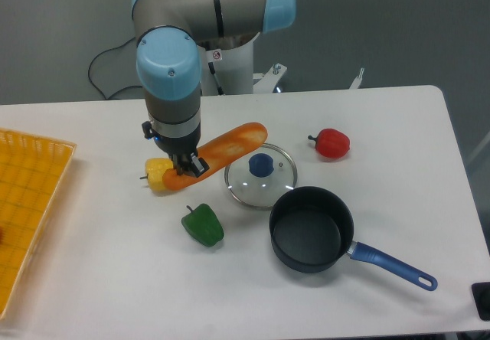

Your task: Pick up the long bread

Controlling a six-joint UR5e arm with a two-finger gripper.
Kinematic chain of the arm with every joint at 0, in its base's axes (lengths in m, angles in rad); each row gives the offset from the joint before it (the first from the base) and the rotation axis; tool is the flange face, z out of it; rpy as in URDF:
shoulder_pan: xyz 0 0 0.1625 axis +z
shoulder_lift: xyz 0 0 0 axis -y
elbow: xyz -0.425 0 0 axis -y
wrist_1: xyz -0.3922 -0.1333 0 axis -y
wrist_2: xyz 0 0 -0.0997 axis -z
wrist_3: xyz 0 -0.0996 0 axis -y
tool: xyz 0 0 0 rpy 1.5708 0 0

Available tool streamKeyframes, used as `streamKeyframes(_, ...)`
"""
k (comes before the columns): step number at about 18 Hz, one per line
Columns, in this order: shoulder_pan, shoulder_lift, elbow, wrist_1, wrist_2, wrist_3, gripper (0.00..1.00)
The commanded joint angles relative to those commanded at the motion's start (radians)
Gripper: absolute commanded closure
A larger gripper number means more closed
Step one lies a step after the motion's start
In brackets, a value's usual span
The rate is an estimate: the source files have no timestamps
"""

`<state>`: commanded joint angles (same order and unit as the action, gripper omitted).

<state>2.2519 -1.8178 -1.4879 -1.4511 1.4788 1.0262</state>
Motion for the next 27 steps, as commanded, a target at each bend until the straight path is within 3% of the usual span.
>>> streamKeyframes(27, 0.000, 0.000, -0.005, 0.000, 0.002, 0.000, 1.00)
